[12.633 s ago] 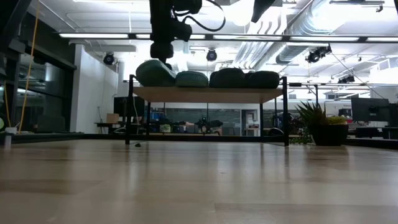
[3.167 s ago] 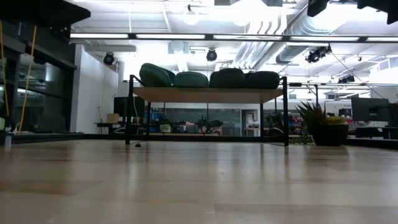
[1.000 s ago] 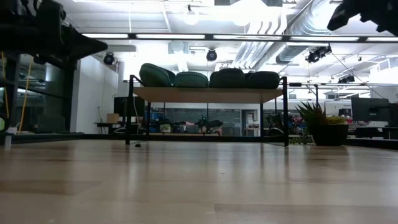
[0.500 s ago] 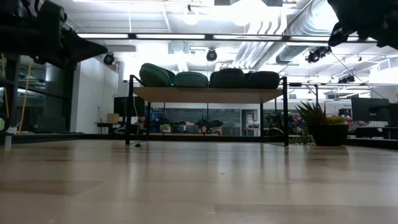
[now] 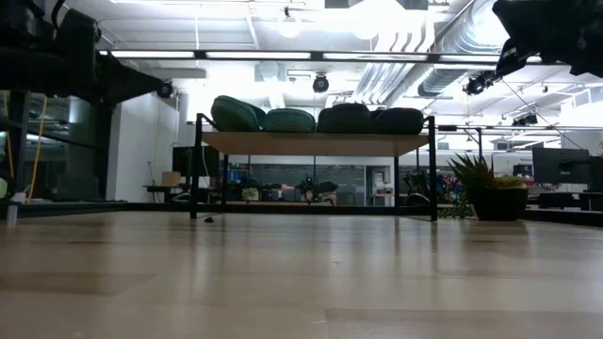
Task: Pick and place slides into the shelf
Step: Return to Home Position
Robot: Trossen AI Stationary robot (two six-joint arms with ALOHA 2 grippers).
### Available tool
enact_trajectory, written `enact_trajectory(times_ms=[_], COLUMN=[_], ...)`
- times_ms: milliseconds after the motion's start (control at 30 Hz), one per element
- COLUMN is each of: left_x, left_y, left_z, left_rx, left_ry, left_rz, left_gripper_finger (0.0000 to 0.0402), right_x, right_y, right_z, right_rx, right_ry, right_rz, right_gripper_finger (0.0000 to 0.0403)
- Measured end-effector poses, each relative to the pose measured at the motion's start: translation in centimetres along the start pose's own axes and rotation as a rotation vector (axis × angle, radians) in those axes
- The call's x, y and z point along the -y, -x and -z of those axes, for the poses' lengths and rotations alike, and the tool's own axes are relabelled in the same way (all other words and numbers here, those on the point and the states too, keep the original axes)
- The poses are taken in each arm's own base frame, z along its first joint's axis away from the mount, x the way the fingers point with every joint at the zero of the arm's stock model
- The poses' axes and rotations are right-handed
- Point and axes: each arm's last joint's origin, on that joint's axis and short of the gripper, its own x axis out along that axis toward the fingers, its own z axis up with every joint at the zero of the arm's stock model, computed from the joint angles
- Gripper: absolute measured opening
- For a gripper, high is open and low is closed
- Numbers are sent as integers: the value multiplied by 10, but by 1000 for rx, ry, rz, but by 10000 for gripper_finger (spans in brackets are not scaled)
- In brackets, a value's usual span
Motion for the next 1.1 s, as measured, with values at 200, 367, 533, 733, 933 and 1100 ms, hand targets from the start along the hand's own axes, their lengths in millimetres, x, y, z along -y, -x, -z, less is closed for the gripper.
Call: enact_trajectory(times_ms=[200,367,533,733,933,1100], left_x=[7,10,11,16,19,22], left_y=[2,5,5,5,6,7], left_z=[-3,-3,0,0,1,2], left_rx=[22,14,-20,-6,1,4], left_ry=[-29,-55,-115,-126,-174,-197], left_rz=[6,-34,-32,122,250,337], left_gripper_finger=[3,3,3,3,3,3], right_x=[0,0,0,-1,-5,-6], right_y=[0,0,0,2,2,4], right_z=[2,2,10,22,20,25], right_rx=[-17,-23,-97,-221,-201,-247], right_ry=[-8,-9,-11,-1,15,17], right_rz=[18,17,8,-2,-138,-183], right_gripper_finger=[0,0,0,0,0,0])
